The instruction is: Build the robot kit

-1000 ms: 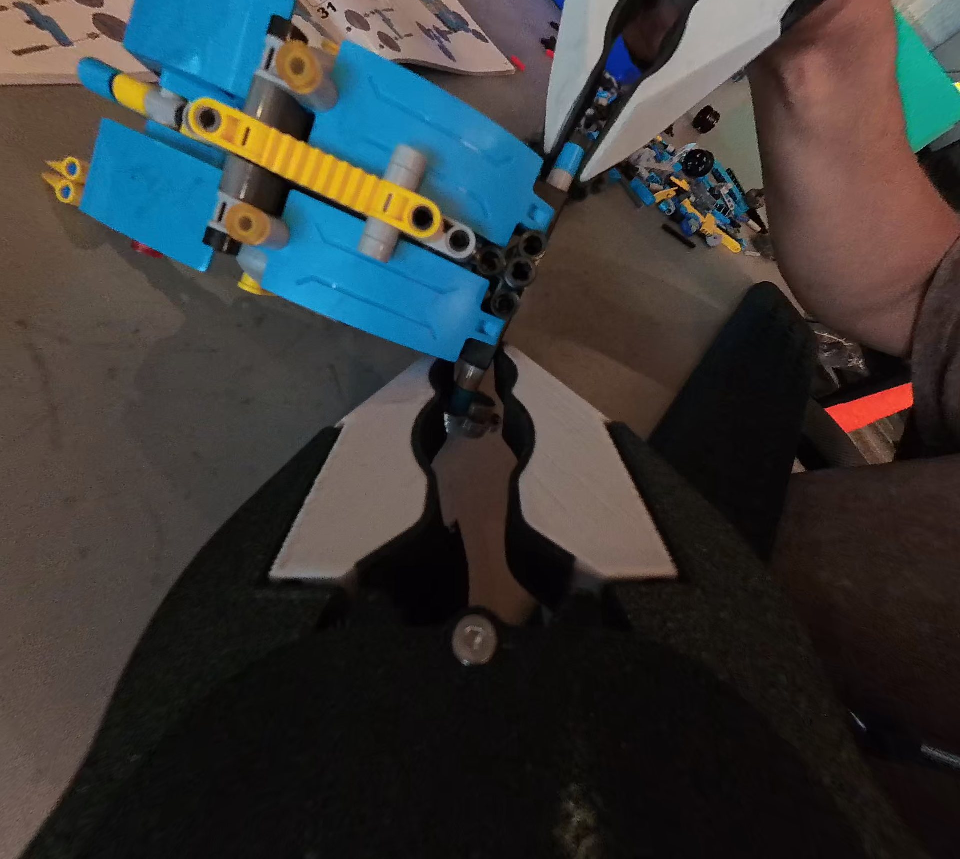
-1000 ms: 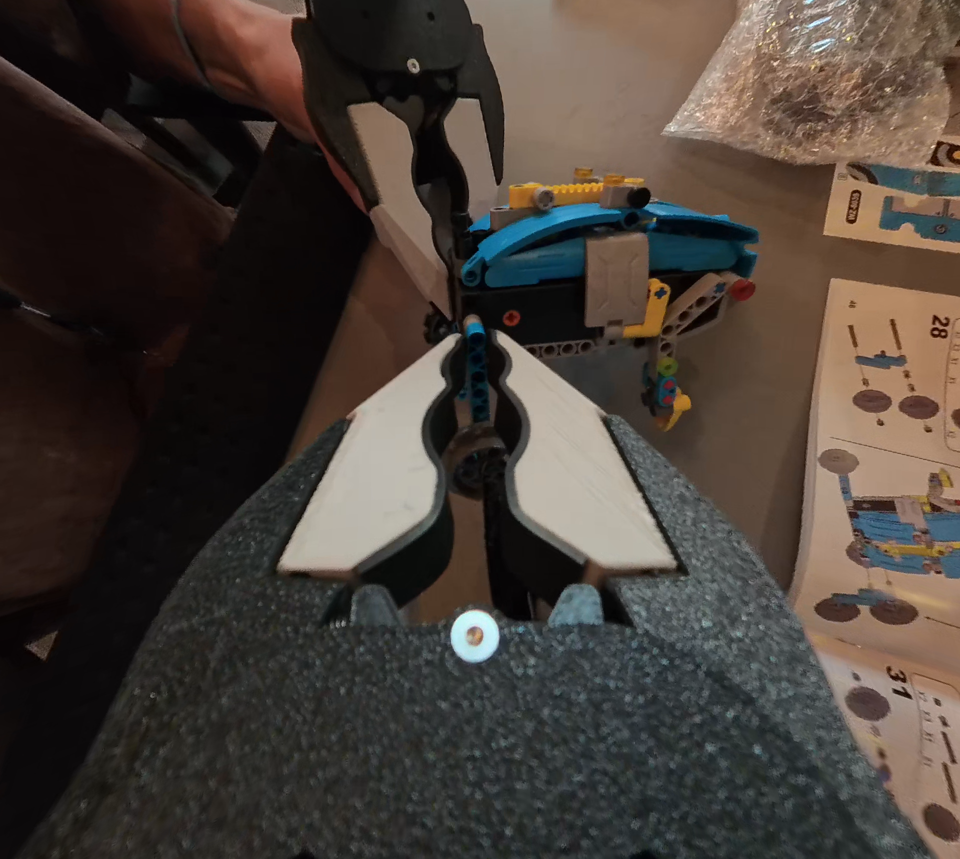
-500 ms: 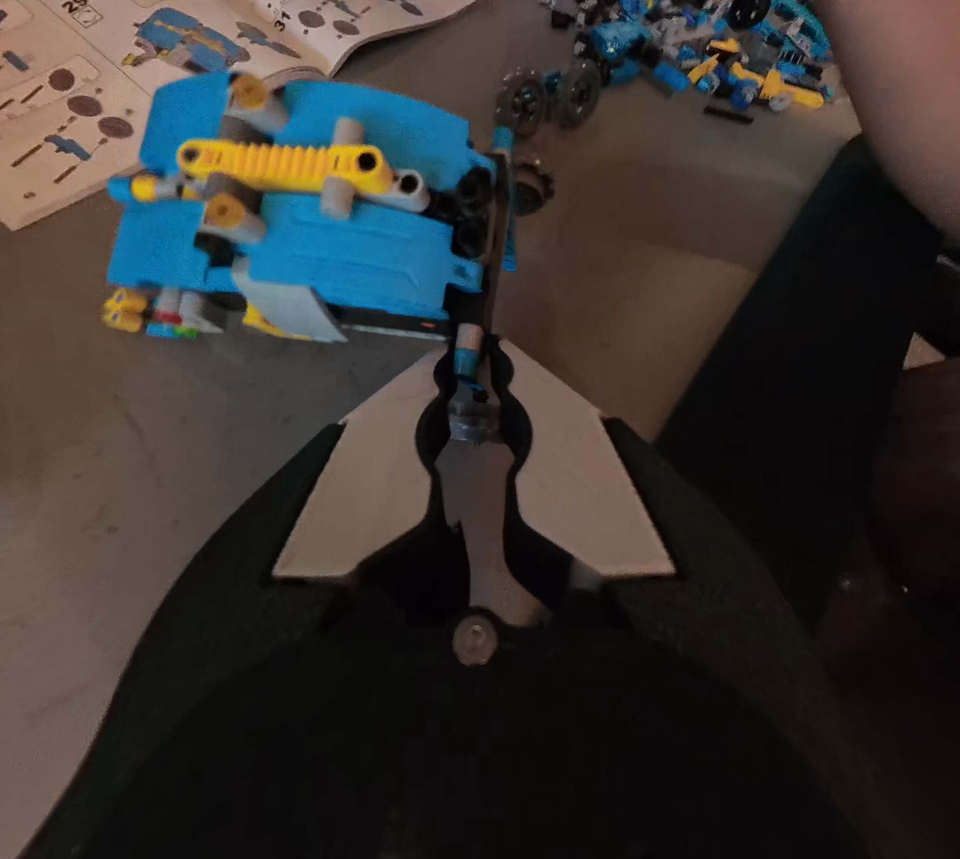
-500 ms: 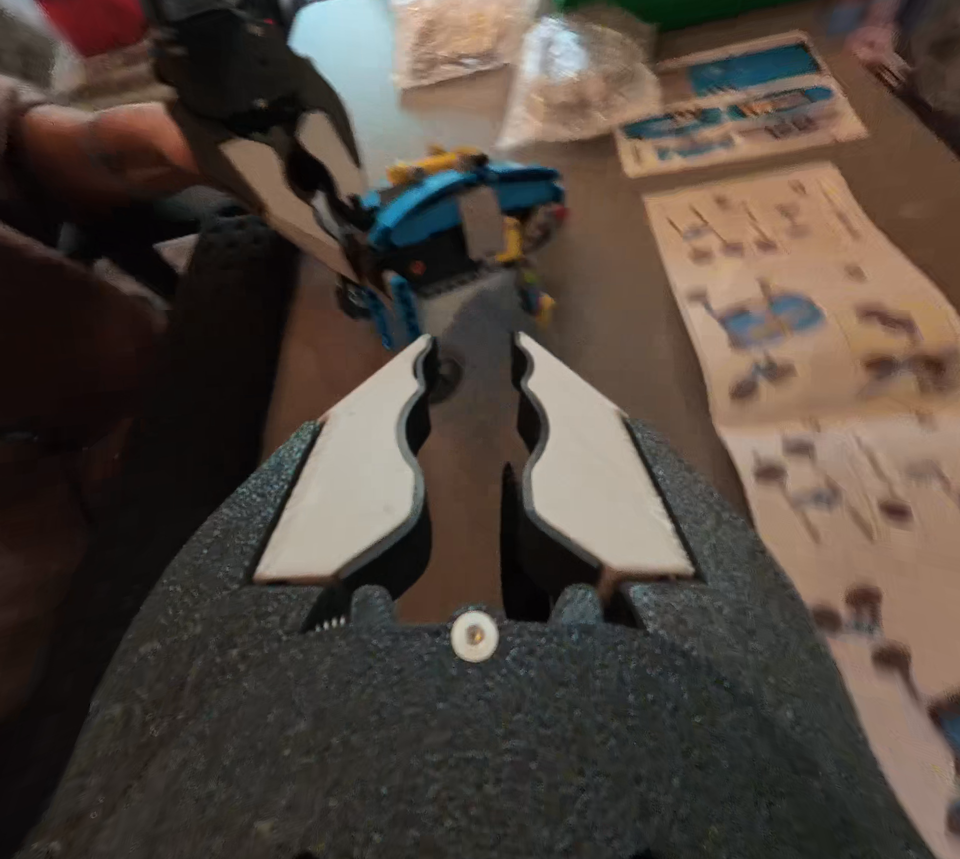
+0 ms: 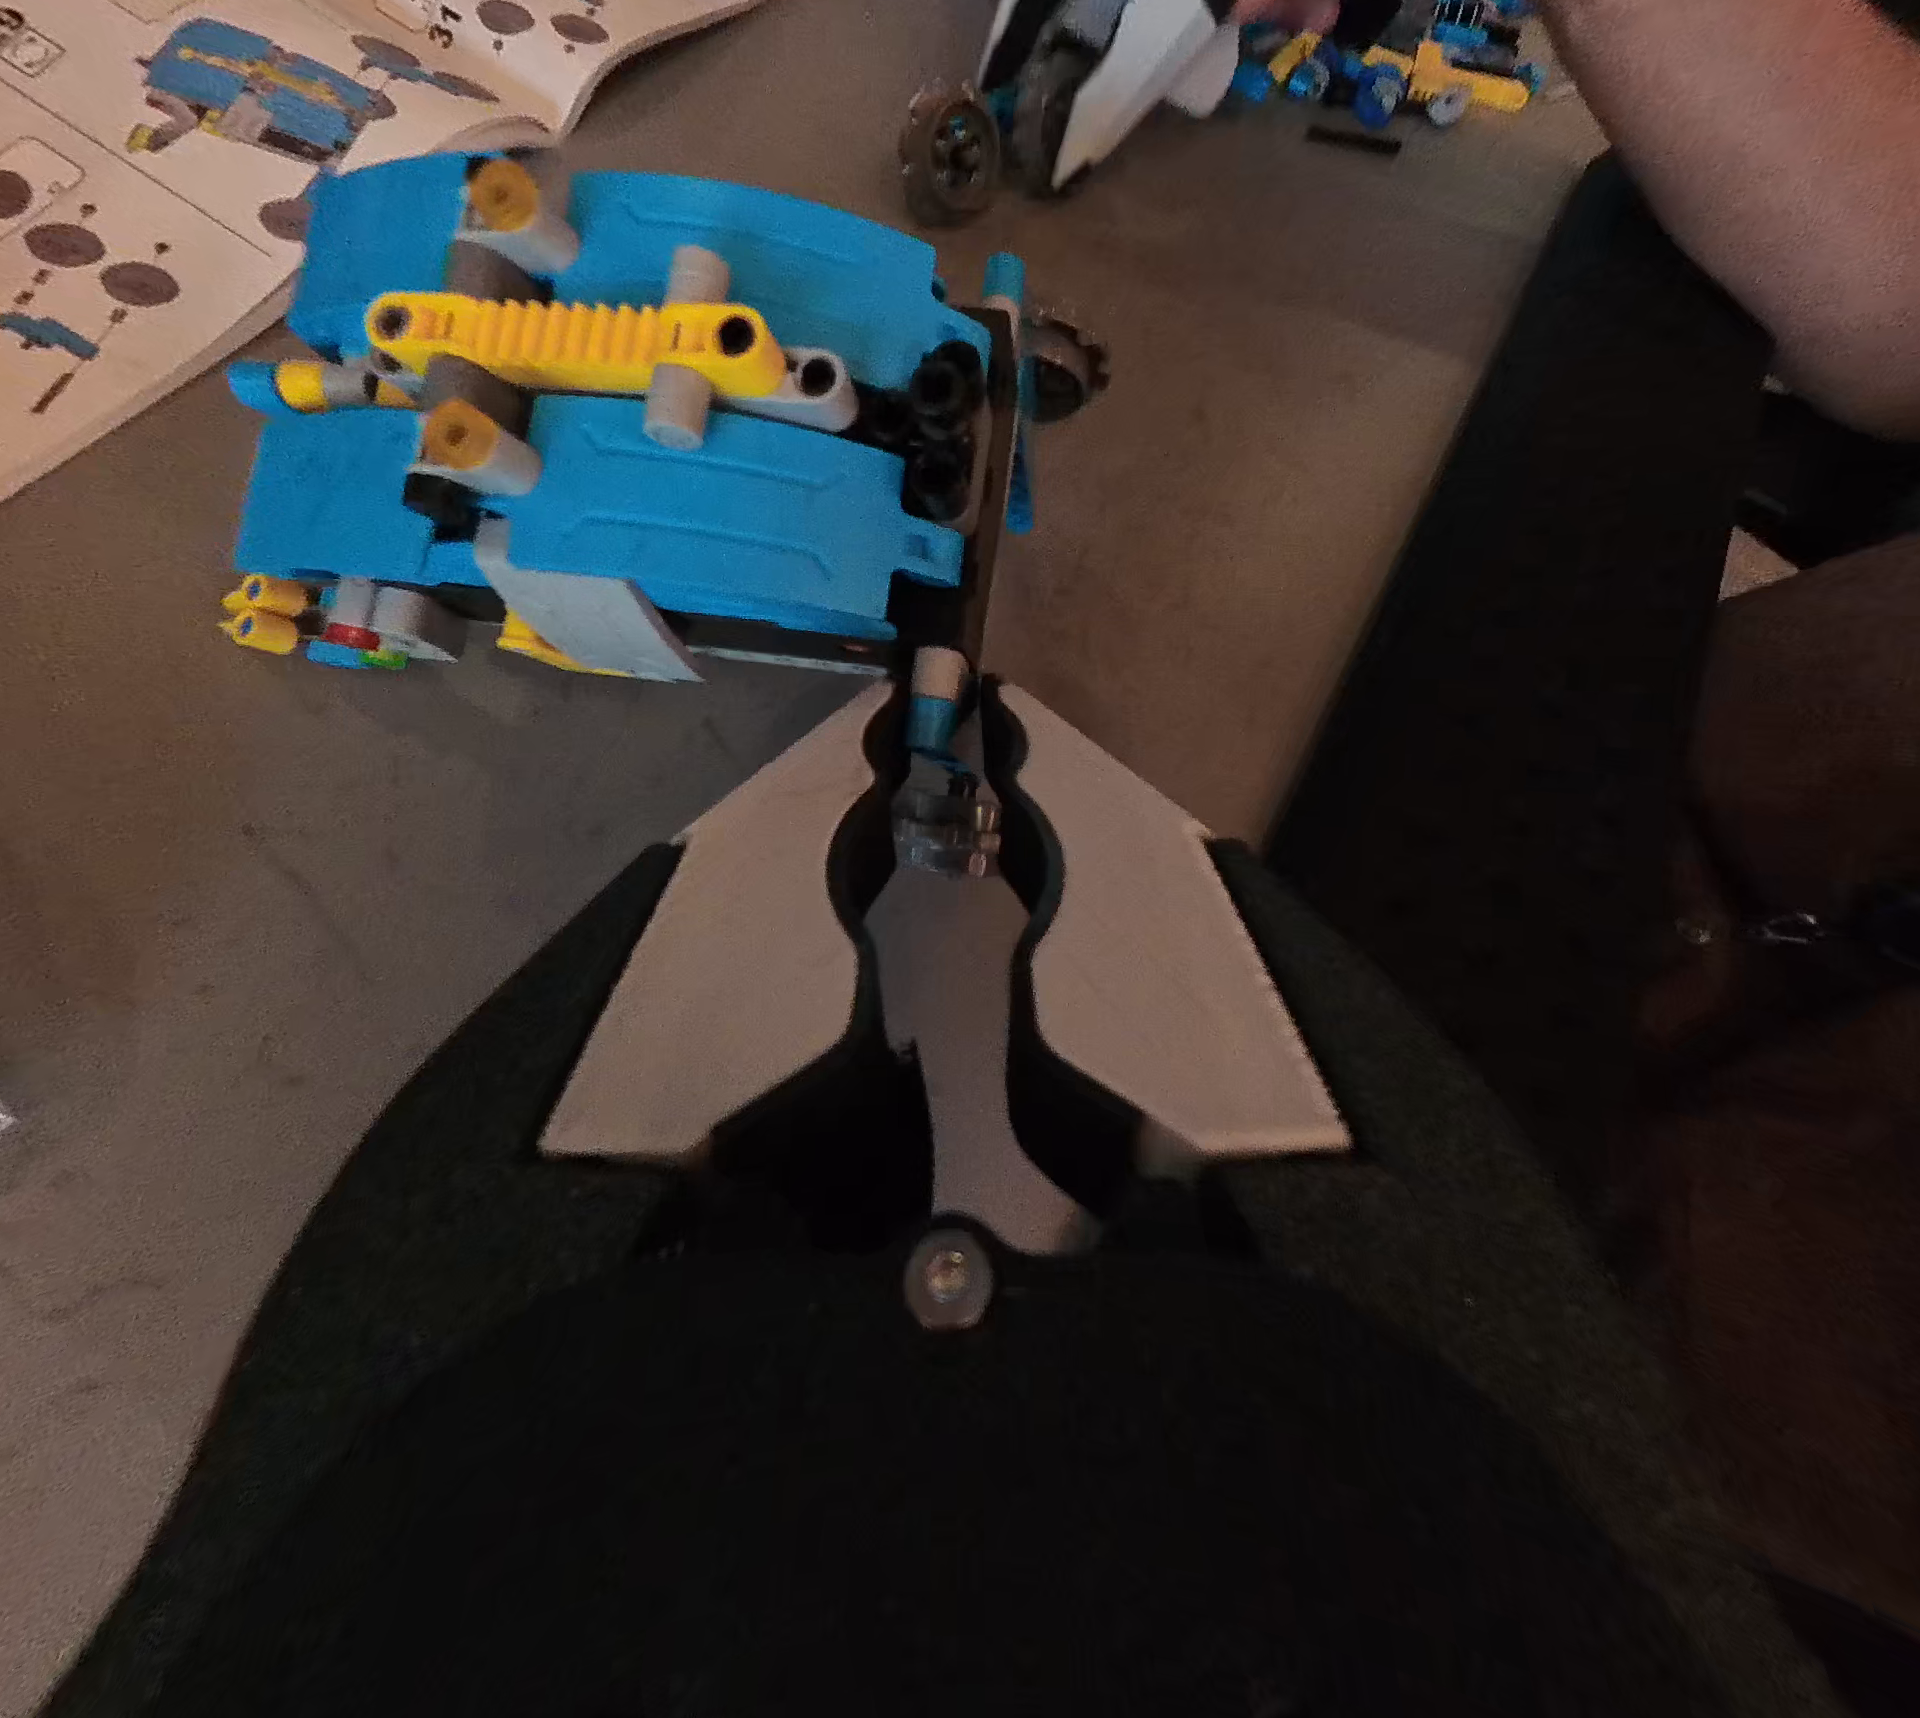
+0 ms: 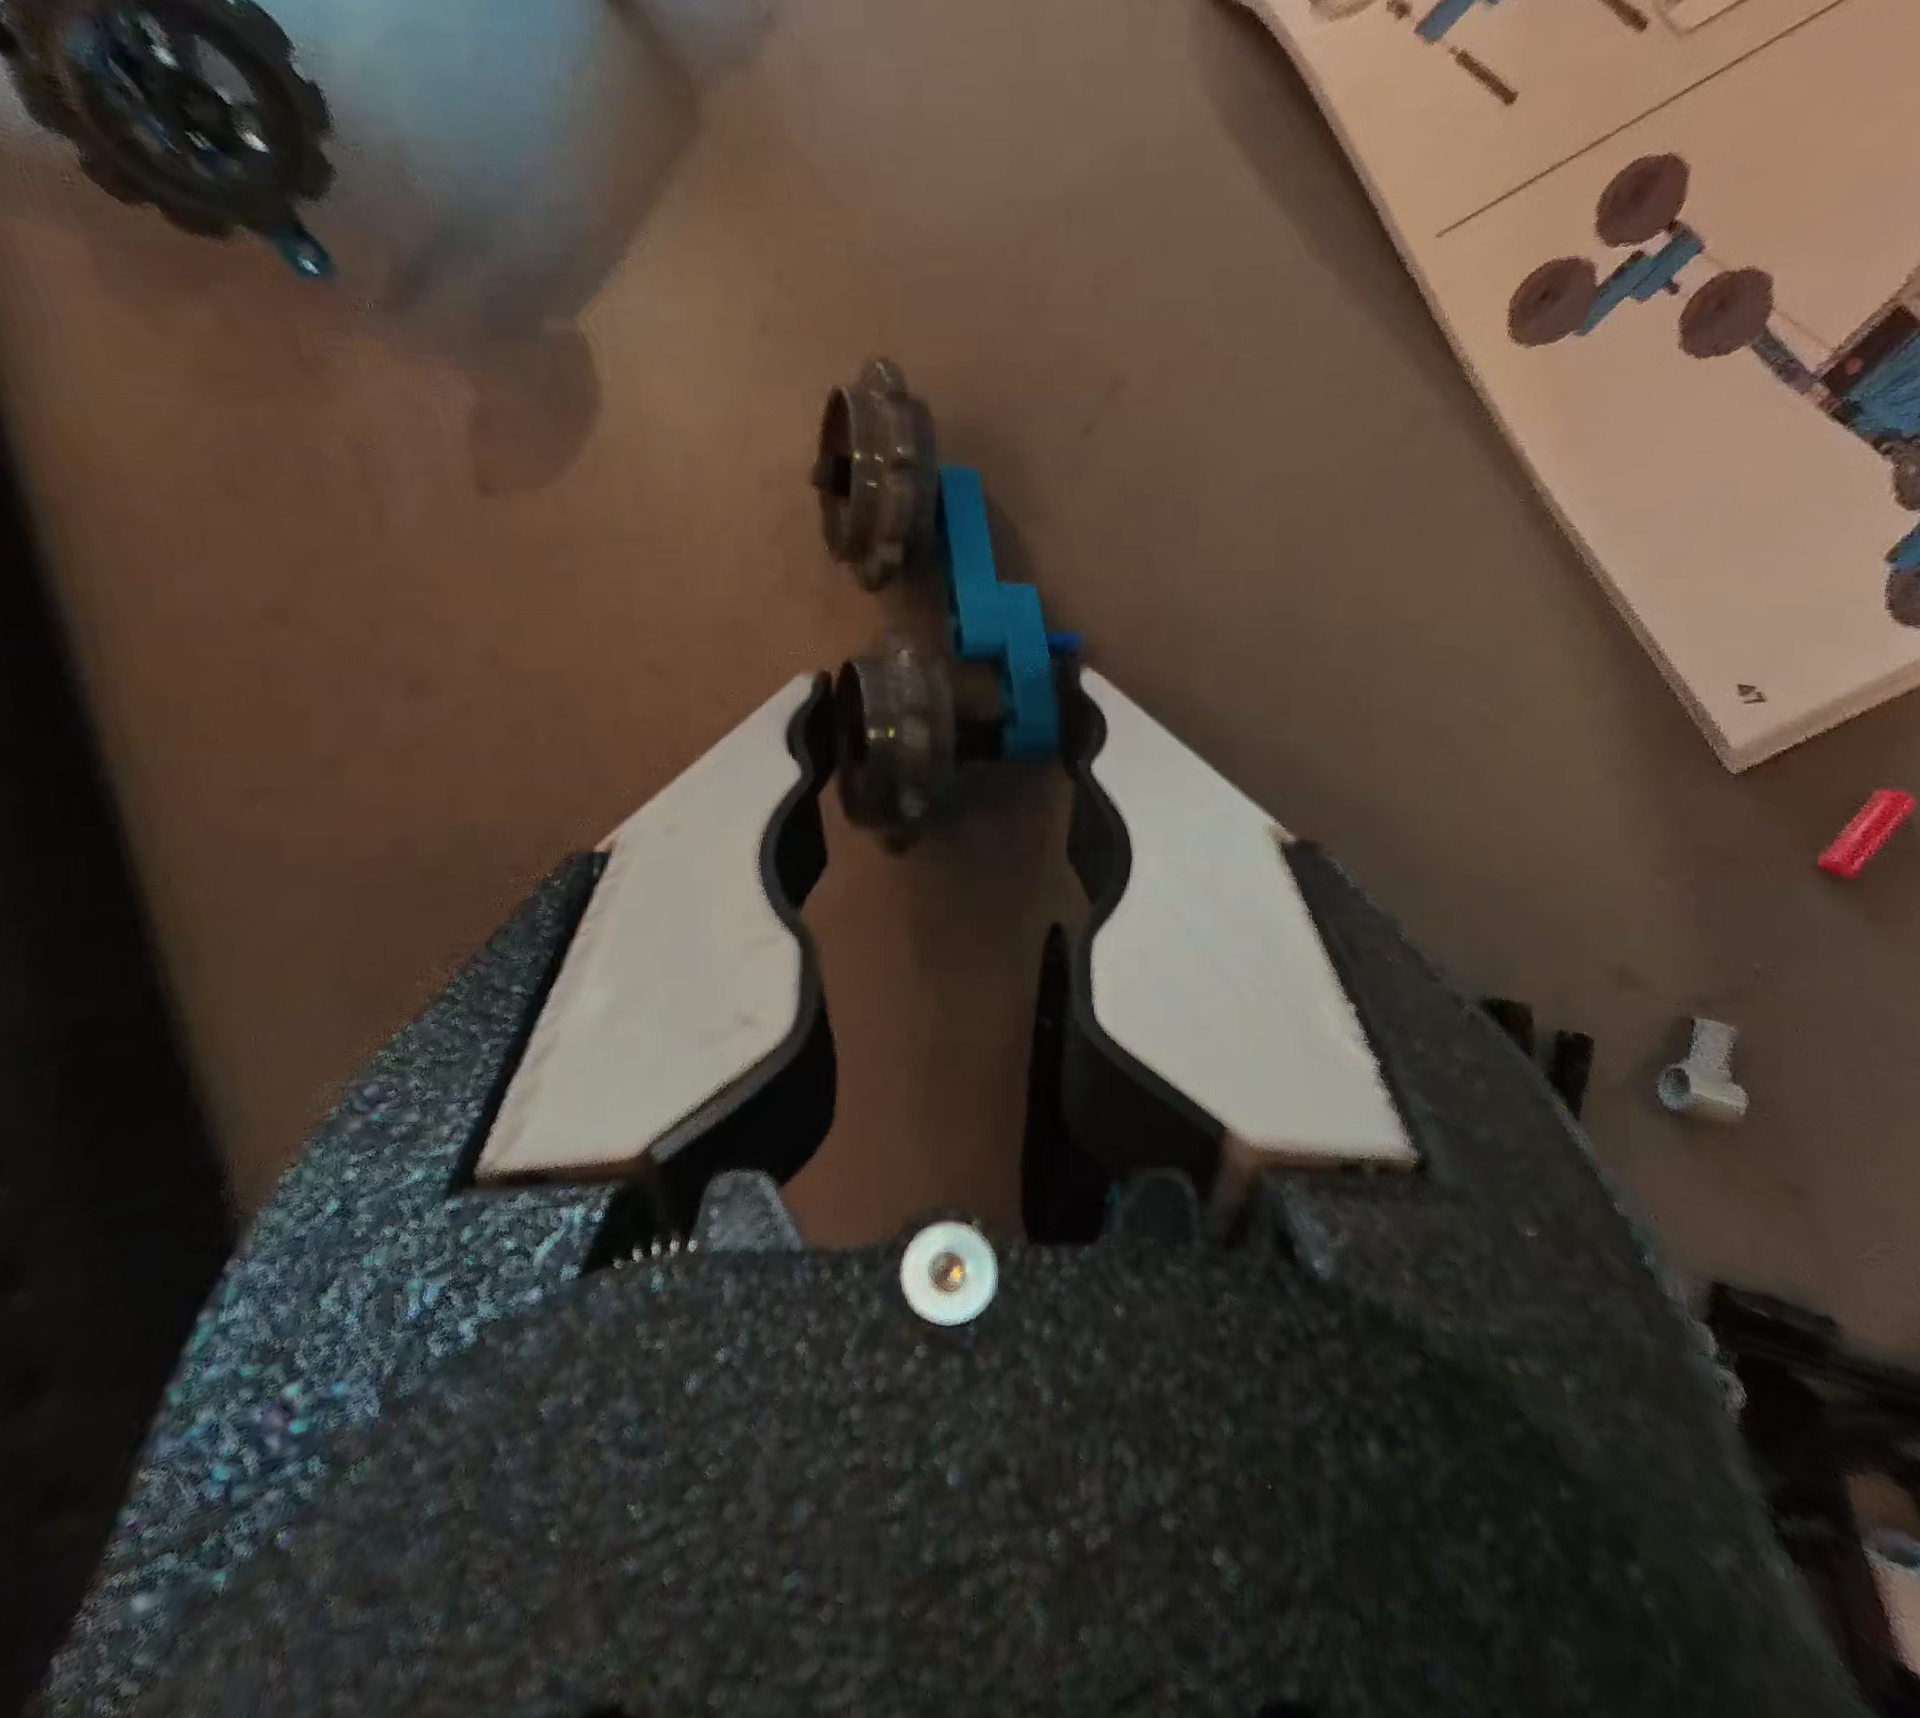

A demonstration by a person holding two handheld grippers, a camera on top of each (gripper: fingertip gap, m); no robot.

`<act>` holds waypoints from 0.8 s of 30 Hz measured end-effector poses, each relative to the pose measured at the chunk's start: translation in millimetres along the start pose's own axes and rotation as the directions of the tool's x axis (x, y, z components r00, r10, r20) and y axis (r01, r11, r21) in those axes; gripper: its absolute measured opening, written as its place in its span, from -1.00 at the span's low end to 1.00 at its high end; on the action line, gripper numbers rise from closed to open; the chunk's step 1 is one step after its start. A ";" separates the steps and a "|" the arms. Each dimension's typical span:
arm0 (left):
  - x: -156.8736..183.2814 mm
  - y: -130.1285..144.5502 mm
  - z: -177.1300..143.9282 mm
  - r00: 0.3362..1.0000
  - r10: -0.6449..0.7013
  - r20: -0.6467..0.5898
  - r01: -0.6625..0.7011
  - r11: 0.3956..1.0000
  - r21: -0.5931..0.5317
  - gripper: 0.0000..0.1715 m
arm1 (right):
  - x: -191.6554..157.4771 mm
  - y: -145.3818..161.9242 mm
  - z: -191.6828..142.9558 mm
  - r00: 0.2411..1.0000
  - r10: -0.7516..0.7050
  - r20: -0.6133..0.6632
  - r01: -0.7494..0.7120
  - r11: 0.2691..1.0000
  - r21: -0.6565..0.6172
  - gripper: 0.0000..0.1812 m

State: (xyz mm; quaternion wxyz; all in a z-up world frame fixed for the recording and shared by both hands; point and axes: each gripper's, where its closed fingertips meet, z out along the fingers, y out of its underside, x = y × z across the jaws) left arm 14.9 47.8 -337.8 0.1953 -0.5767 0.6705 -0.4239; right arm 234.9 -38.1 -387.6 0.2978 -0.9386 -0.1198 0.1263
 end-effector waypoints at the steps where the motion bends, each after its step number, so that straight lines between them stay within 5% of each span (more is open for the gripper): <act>1: 0.1 -1.5 -1.8 1.000 -0.003 0.005 0.003 1.000 0.013 -0.85 | -0.7 2.3 1.6 1.000 -0.019 -0.010 0.019 1.000 -0.013 -0.51; 8: -2.5 -12.5 -25.4 0.994 -0.082 0.068 0.077 0.994 0.073 -0.63 | -27.3 -23.2 -12.7 0.947 -0.297 -0.123 0.303 0.952 0.037 -0.58; 13: 23.9 -37.1 -43.6 0.985 -0.012 0.172 -0.014 0.989 0.147 -0.57 | -91.8 -69.5 -36.6 0.837 -0.507 -0.206 0.544 0.812 0.211 -0.59; 19: 87.8 -90.7 -26.0 0.968 -0.114 -0.225 0.177 0.943 0.283 -0.56 | -177.0 -100.3 -56.9 0.723 -0.671 -0.165 0.680 0.647 0.345 -0.59; 24: 105.0 -83.6 -4.6 0.891 -0.171 -0.420 0.234 0.967 0.104 -0.57 | -220.8 -99.6 -58.0 0.593 -0.785 -0.179 0.789 0.522 0.322 -0.59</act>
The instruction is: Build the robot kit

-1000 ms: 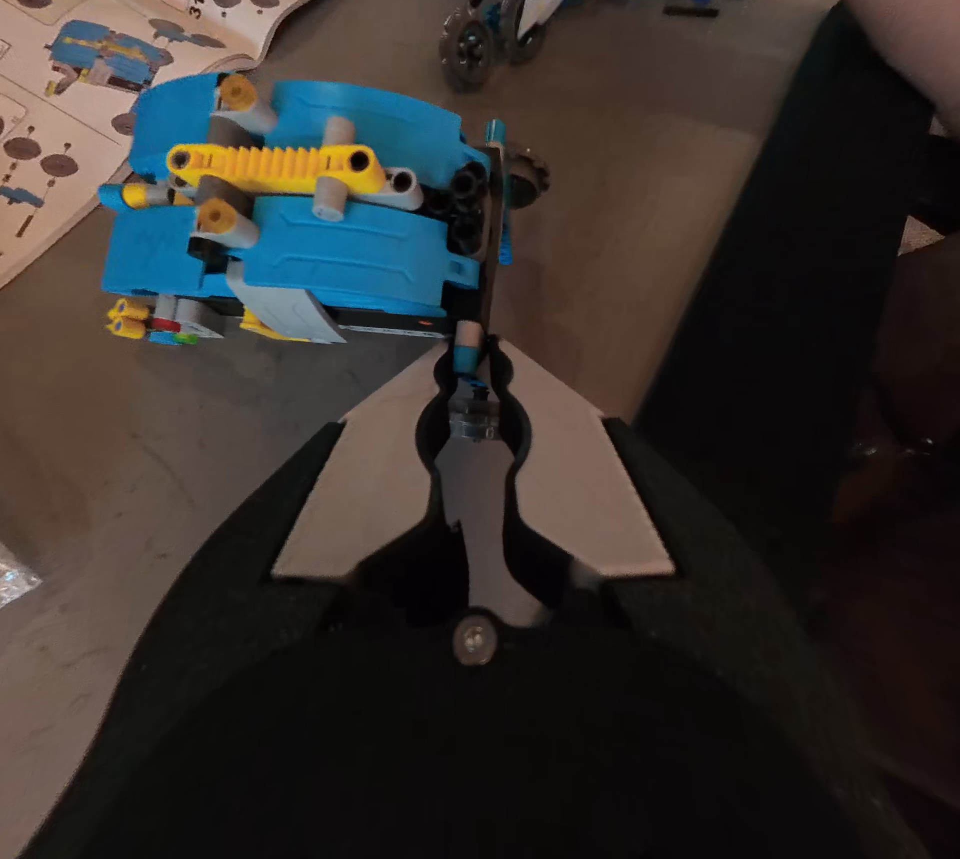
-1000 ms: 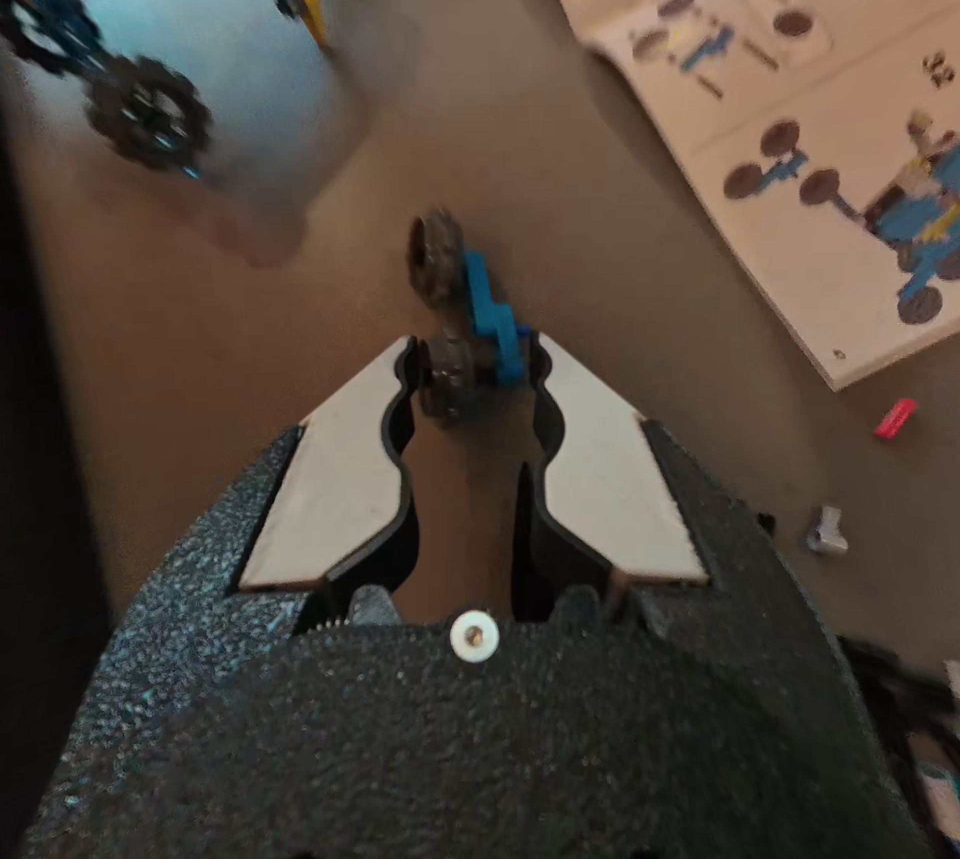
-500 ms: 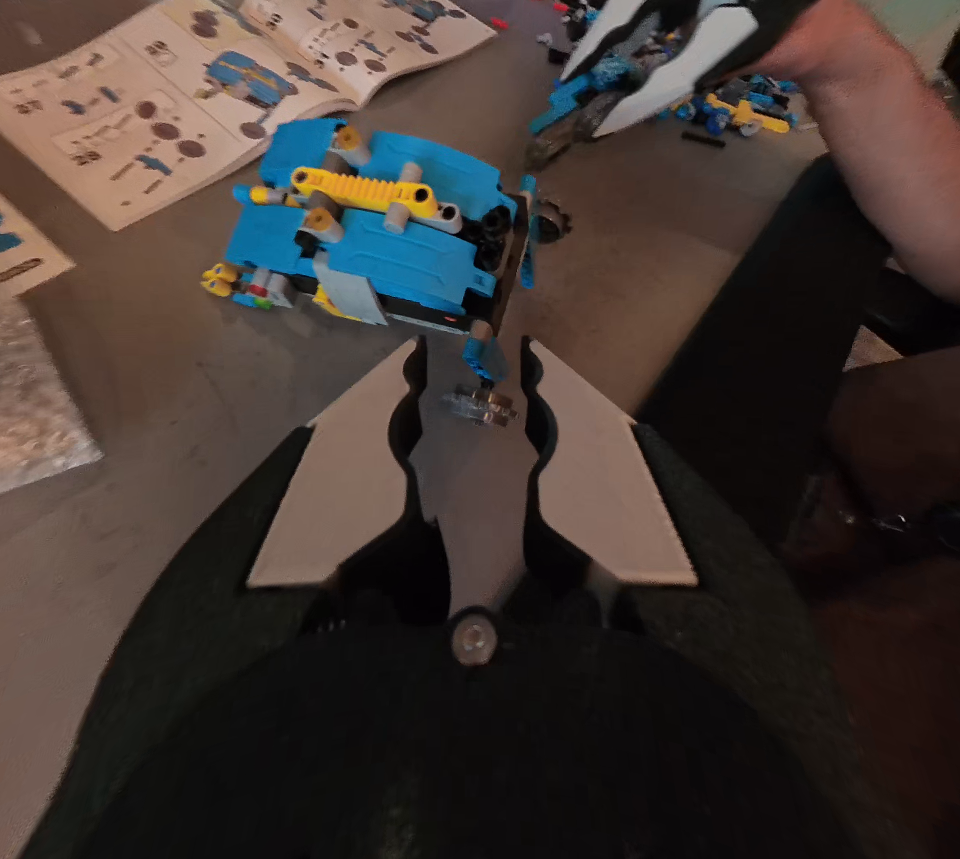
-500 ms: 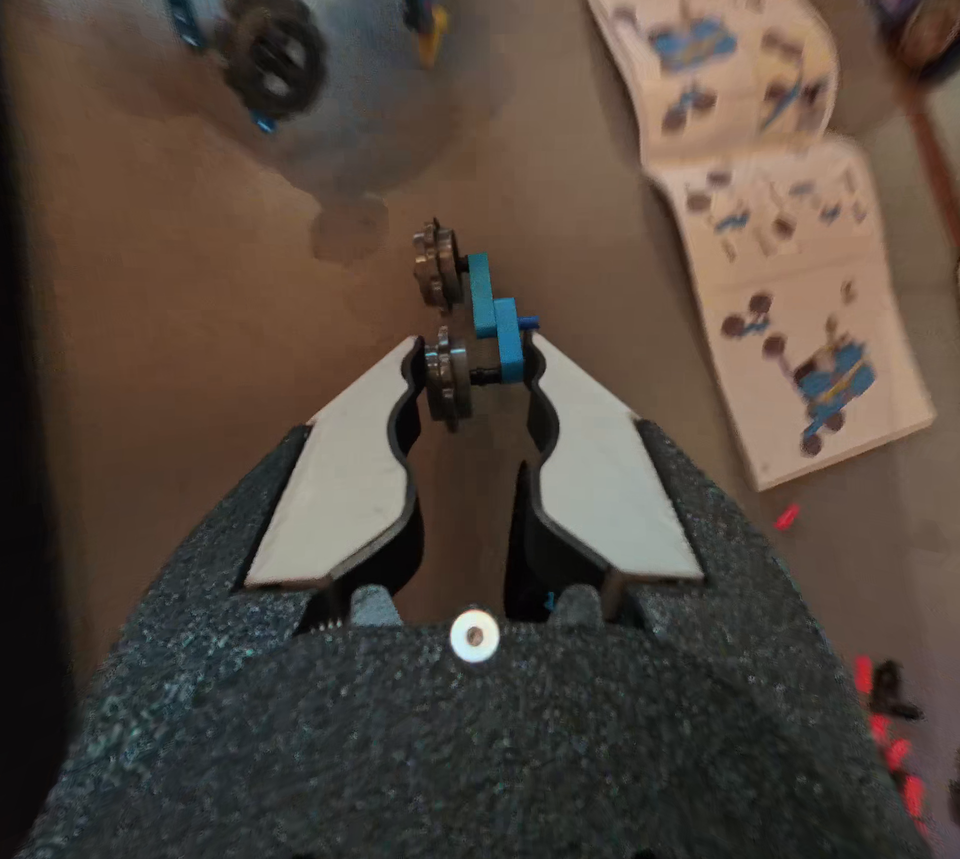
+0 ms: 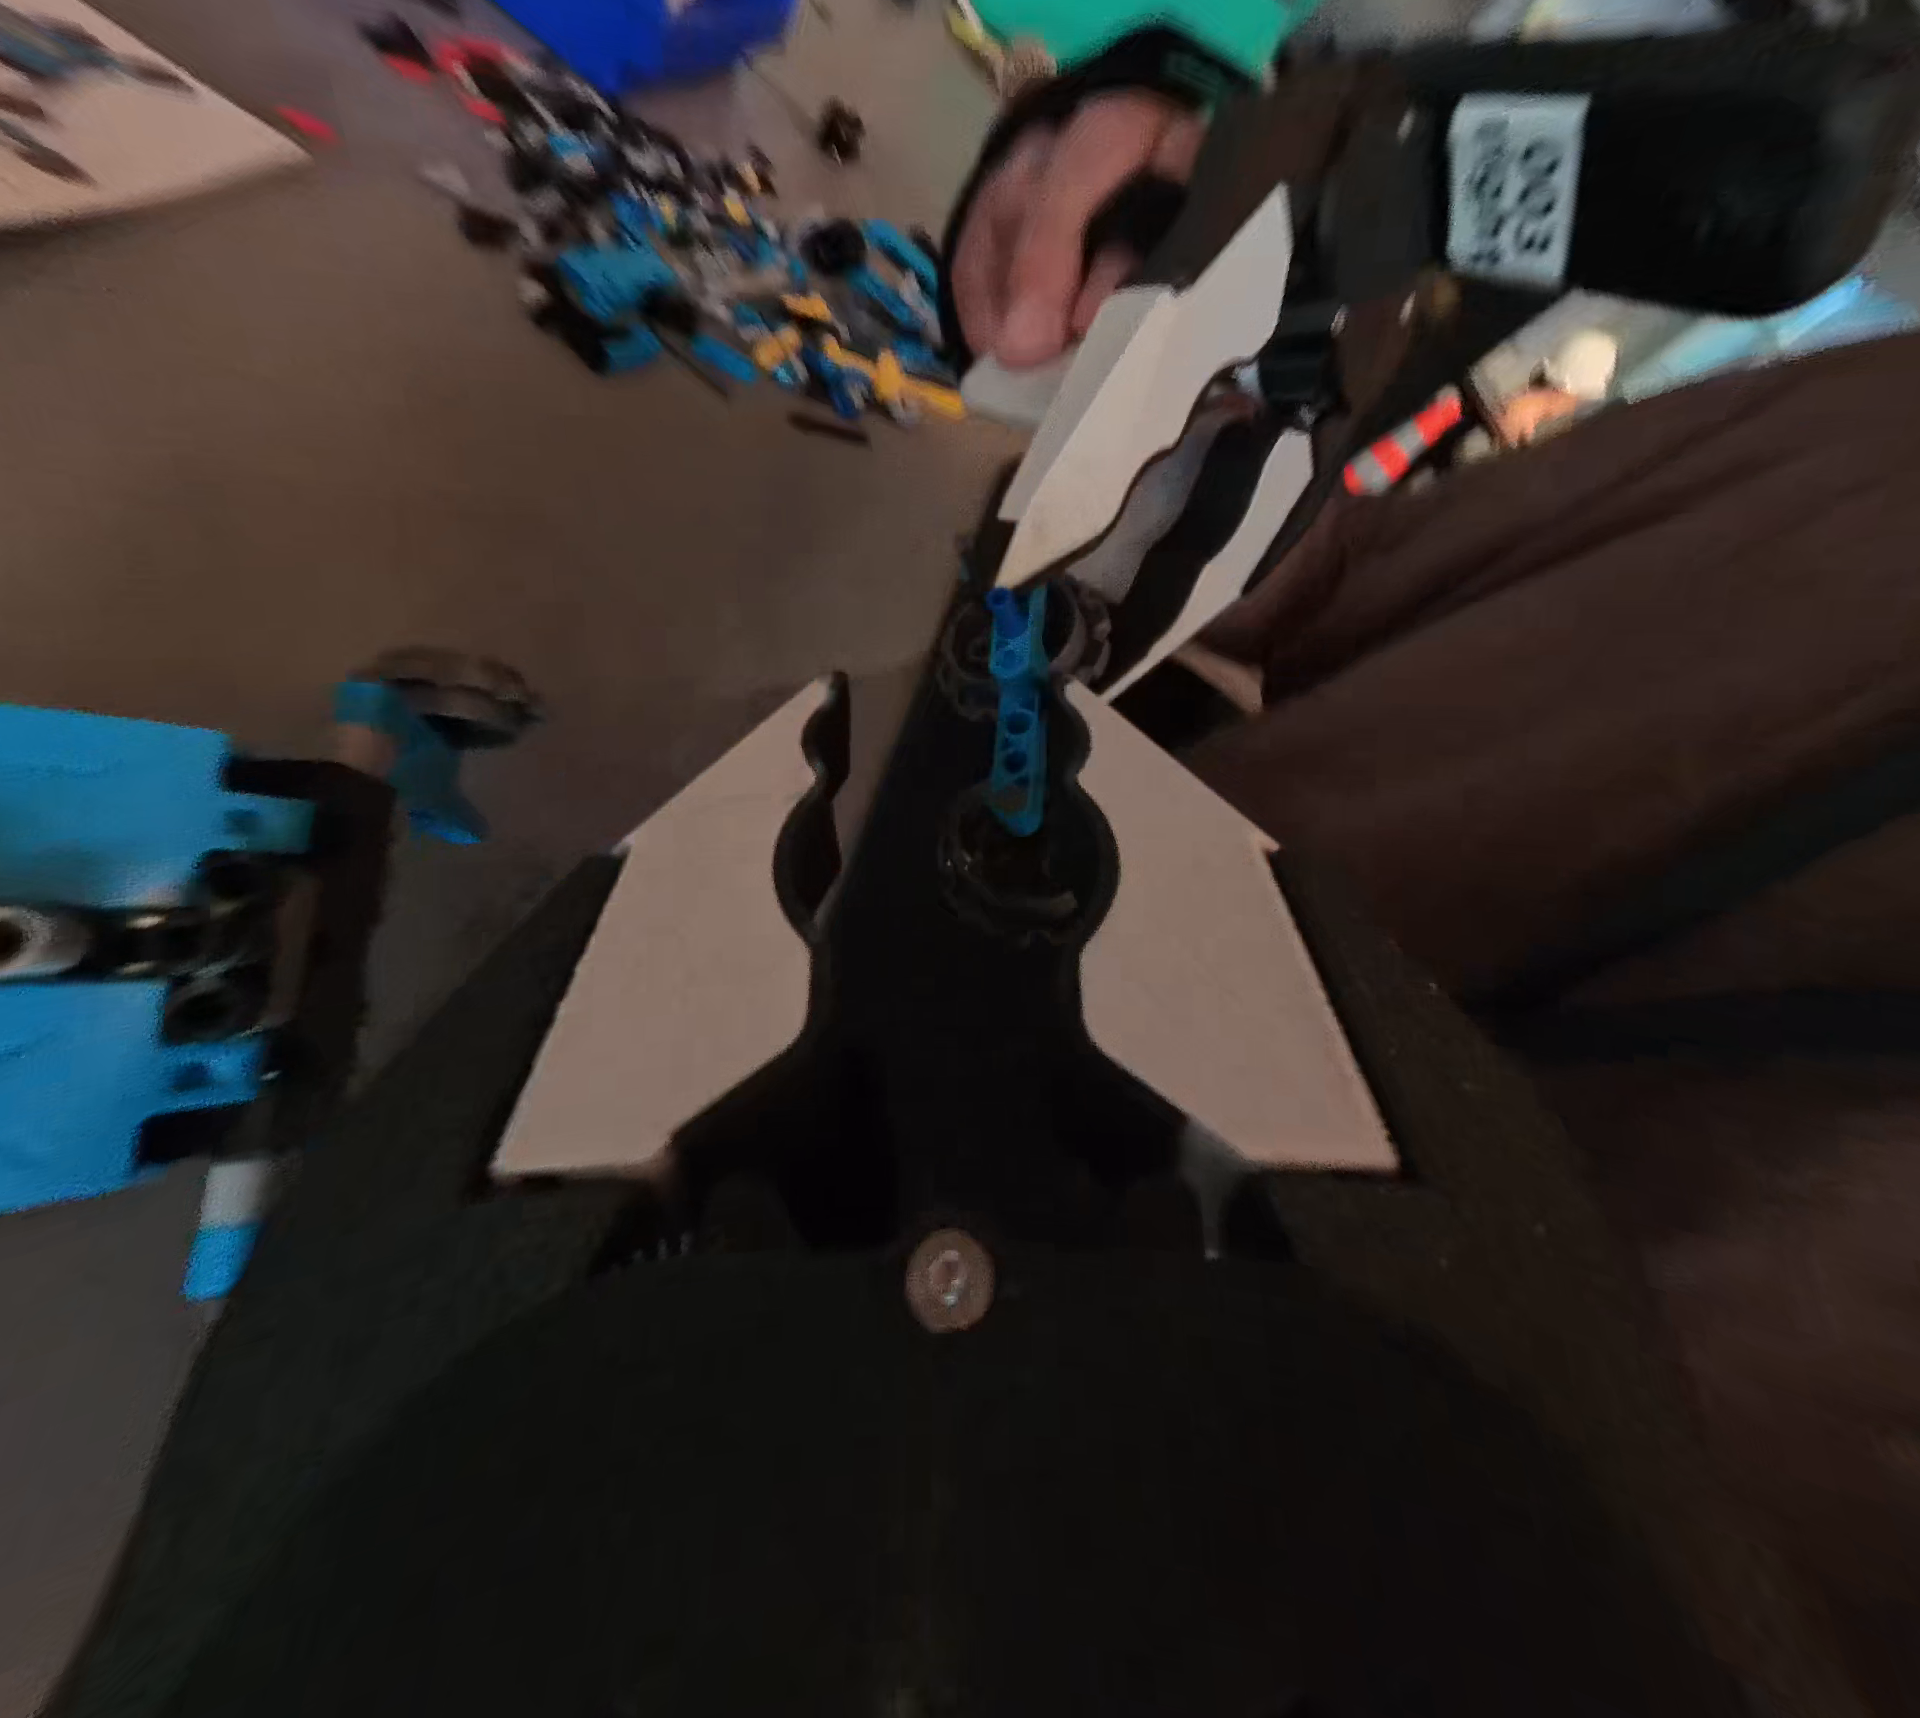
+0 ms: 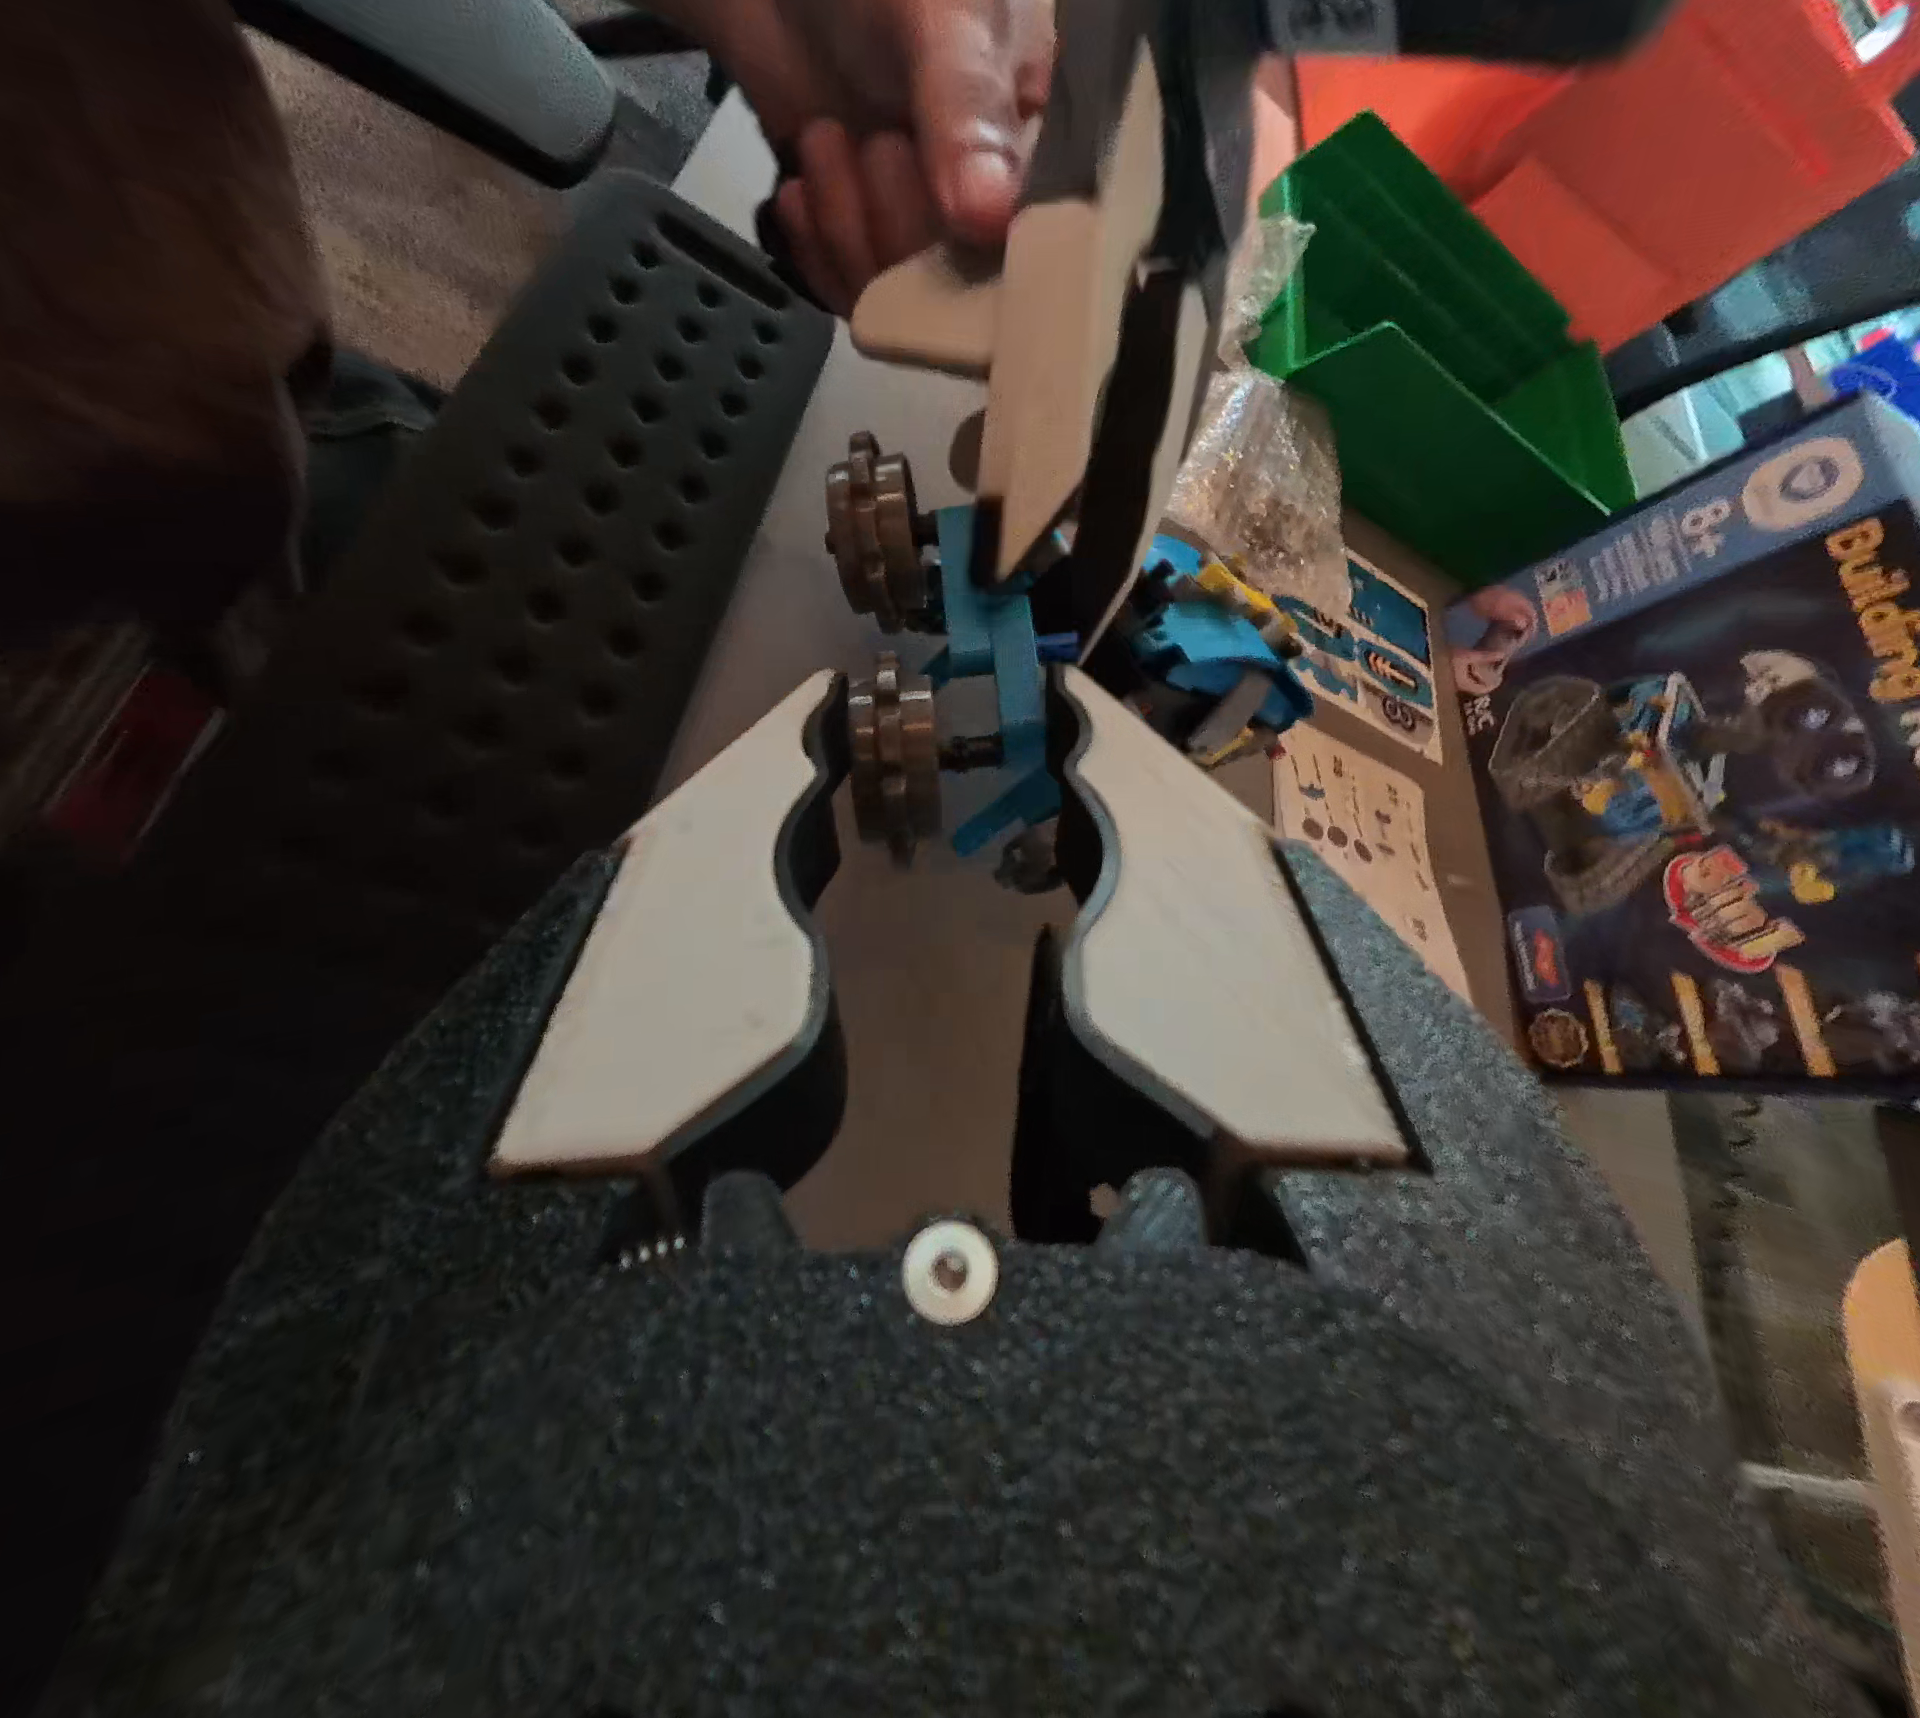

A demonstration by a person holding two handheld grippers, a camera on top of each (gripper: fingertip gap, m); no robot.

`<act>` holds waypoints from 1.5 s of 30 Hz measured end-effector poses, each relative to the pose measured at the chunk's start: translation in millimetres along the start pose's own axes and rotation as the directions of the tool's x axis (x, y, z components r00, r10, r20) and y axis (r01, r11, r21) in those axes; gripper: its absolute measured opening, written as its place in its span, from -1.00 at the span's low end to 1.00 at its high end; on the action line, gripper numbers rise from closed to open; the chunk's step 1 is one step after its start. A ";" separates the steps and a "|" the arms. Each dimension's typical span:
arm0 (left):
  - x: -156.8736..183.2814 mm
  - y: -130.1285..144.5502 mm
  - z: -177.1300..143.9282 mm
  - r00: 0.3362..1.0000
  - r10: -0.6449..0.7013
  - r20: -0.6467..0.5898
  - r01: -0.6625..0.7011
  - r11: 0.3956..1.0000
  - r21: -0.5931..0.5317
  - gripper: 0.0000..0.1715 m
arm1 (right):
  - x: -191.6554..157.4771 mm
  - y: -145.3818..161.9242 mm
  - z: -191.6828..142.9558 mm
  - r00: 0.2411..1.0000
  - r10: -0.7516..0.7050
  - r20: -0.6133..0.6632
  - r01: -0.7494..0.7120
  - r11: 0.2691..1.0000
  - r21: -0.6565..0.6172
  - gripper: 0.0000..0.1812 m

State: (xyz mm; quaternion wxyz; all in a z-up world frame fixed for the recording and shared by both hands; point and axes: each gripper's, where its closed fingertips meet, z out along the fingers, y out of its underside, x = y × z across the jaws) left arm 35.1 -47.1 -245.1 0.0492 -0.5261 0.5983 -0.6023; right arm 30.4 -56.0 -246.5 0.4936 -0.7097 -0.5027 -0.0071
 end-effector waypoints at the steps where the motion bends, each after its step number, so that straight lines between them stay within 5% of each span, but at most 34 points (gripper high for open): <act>1: 1.7 7.2 5.0 1.000 0.002 -0.021 -0.003 0.999 -0.052 -0.58 | -3.1 -1.5 0.8 1.000 -0.029 0.004 0.029 1.000 -0.011 -0.59; 3: 7.9 14.1 10.2 0.997 0.001 -0.075 -0.008 0.995 -0.098 -0.88 | -7.2 1.8 3.1 0.997 -0.071 0.013 0.071 0.996 -0.044 -0.58; 6: 4.1 17.8 13.7 0.998 -0.003 -0.066 -0.005 0.994 -0.110 -0.90 | -6.9 12.8 7.5 0.997 -0.076 0.012 0.076 0.995 -0.061 -0.58; 12: -5.0 7.3 16.9 0.993 -0.093 -0.074 0.094 0.995 0.021 -0.94 | 9.5 18.3 0.0 0.967 0.252 0.050 -0.256 0.954 0.157 -0.27; 15: -4.4 -7.4 10.6 0.992 -0.089 -0.095 0.102 0.983 0.150 -0.93 | 31.8 26.5 -12.0 0.858 0.503 0.105 -0.508 0.801 0.316 -0.34; 18: -4.8 -19.8 4.6 0.995 -0.059 -0.085 0.080 0.962 0.261 -0.93 | 38.1 28.2 -14.3 0.685 0.670 0.285 -0.719 0.559 0.412 -0.32; 25: -4.4 -34.9 5.6 1.000 -0.019 -0.020 0.026 0.876 0.481 -0.93 | 39.8 3.7 -7.2 0.430 0.700 0.571 -0.879 0.180 0.441 -0.32; 28: -4.5 -28.1 12.9 0.998 -0.060 -0.003 0.052 0.846 0.530 -0.93 | 44.4 9.4 -4.1 0.385 0.729 0.566 -0.887 0.122 0.445 -0.53; 33: -17.3 -15.1 15.6 0.966 -0.251 -0.057 0.237 0.781 0.578 -0.93 | 39.2 24.0 11.6 0.423 0.773 0.472 -0.889 0.254 0.382 -0.52; 36: -19.9 -15.6 9.0 0.923 -0.360 -0.133 0.366 0.722 0.587 -0.93 | 44.1 32.0 12.1 0.623 0.724 0.296 -0.772 0.508 0.381 -0.34; 38: -19.8 -17.8 6.0 0.888 -0.422 -0.182 0.446 0.692 0.567 -0.94 | 51.5 40.9 11.4 0.804 0.590 0.080 -0.578 0.742 0.340 -0.26; 40: -20.7 -20.7 4.1 0.844 -0.481 -0.237 0.526 0.657 0.540 -0.94 | 51.4 40.0 12.1 0.917 0.398 -0.029 -0.379 0.893 0.244 -0.31; 45: -26.5 -26.2 -6.2 0.726 -0.586 -0.359 0.682 0.552 0.479 -0.94 | 60.5 26.9 11.4 0.984 0.013 -0.175 0.008 0.993 0.116 -0.33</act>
